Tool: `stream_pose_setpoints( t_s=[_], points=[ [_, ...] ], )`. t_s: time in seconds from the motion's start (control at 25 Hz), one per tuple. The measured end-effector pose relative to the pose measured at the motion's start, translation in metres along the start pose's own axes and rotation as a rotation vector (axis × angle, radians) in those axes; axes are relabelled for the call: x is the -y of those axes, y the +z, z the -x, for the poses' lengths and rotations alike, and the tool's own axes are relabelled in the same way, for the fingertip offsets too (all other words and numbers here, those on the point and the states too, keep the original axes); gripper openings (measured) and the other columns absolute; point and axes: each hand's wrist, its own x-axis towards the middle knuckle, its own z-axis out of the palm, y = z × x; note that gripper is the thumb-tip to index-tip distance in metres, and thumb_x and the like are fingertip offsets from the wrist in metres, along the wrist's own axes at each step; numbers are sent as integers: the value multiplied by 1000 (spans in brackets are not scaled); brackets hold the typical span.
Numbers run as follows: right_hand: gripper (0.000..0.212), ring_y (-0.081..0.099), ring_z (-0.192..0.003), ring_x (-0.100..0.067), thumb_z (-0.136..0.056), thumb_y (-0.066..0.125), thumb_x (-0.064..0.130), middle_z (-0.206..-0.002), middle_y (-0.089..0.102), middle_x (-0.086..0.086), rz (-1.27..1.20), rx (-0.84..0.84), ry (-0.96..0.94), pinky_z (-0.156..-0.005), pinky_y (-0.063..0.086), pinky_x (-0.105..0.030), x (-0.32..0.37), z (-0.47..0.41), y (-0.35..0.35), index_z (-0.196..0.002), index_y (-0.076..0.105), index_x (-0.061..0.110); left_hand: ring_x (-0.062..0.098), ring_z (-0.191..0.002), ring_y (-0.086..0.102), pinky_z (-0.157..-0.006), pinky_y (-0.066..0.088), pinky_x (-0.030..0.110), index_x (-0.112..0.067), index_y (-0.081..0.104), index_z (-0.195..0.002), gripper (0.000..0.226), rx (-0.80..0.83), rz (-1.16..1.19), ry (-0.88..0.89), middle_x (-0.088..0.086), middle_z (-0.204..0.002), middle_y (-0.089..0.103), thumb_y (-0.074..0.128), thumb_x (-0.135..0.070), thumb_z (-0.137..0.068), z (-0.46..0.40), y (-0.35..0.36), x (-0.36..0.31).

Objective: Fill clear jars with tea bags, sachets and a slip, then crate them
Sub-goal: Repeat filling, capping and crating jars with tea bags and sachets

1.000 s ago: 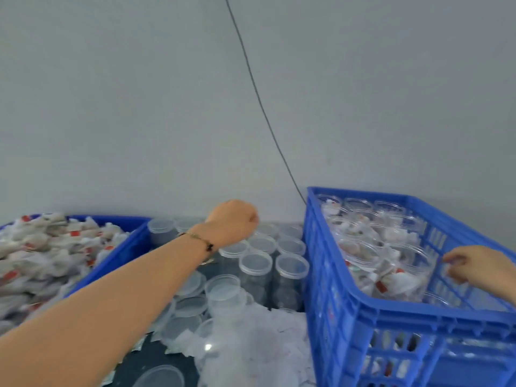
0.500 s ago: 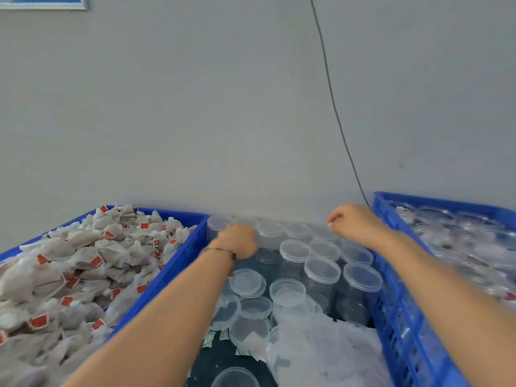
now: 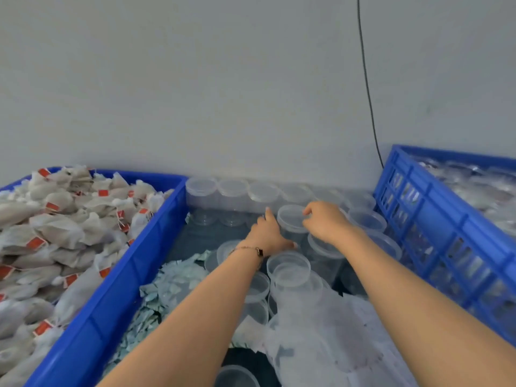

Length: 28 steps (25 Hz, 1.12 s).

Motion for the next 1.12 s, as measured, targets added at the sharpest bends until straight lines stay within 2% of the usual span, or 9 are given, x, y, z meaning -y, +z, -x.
stream_pose_setpoints(
  t_s=[0.2, 0.28, 0.4, 0.56, 0.72, 0.84, 0.96, 1.04, 1.12],
  points=[
    [24, 61, -98, -27, -88, 51, 10, -107, 67, -10, 29, 19, -45, -84, 49, -37, -7, -4, 15, -106, 66, 8, 28, -143, 25, -112, 32, 38, -8, -18, -150, 130, -63, 254, 51, 16, -156, 22, 83, -32, -71, -14, 19, 5],
    [24, 61, -99, -26, -87, 52, 9, -107, 68, -9, 25, 17, -63, -85, 49, -36, -6, -3, 15, -105, 67, 10, 27, -137, 37, -105, 39, 37, -6, -7, -152, 123, -112, 271, 66, 14, -149, 37, 82, -29, -71, -17, 23, 2],
    [28, 58, -109, -25, -89, 52, 11, -118, 64, -8, -3, 14, -105, -92, 46, -35, -4, -1, 10, -114, 64, 13, 27, -122, 53, -96, 46, 40, -10, 24, -146, 97, -224, 213, 106, 8, -129, 58, 81, -30, -69, -16, 19, 1],
    [30, 54, -114, -23, -93, 50, 18, -127, 57, -5, -51, -87, -190, -92, 43, -33, 7, 10, -8, -120, 61, 16, 27, -125, 51, -95, 43, 36, -16, 22, -150, 105, -319, 131, 153, 6, -134, 55, 82, -40, -67, 2, -14, 0],
    [32, 52, -113, -21, -93, 51, 27, -130, 51, -4, -77, -141, -258, -84, 39, -29, 27, 31, -28, -122, 58, 17, 23, -118, 56, -95, 47, 40, -22, 37, -141, 90, -420, 104, 216, -1, -128, 60, 81, -40, -65, 44, -49, 0],
    [49, 52, -115, -23, -88, 56, 45, -131, 51, -5, -74, -109, -264, -88, 41, -32, 47, 57, -30, -129, 52, 18, 18, -112, 59, -93, 49, 40, -25, 41, -138, 84, -412, 90, 256, -6, -123, 62, 81, -39, -65, 78, -64, 6],
    [79, 52, -118, -25, -75, 57, 67, -135, 52, -4, -111, -12, -237, -92, 46, -37, 64, 85, -30, -139, 40, 24, 9, -107, 59, -89, 49, 27, -31, 46, -132, 80, -397, 80, 309, -15, -118, 62, 81, -40, -62, 114, -75, 17],
    [95, 52, -120, -26, -65, 57, 77, -137, 51, -5, -127, 55, -219, -92, 47, -38, 74, 104, -24, -143, 32, 30, 3, -113, 54, -89, 41, 15, -32, 45, -136, 85, -379, 43, 362, -20, -122, 56, 82, -43, -60, 137, -78, 30],
    [108, 48, -124, -30, -55, 51, 85, -142, 44, -9, -111, 109, -199, -94, 44, -38, 82, 123, -13, -146, 21, 35, -1, -119, 46, -96, 38, 17, -34, 39, -142, 95, -362, 13, 377, -22, -129, 50, 79, -53, -57, 159, -78, 49]
  ],
)
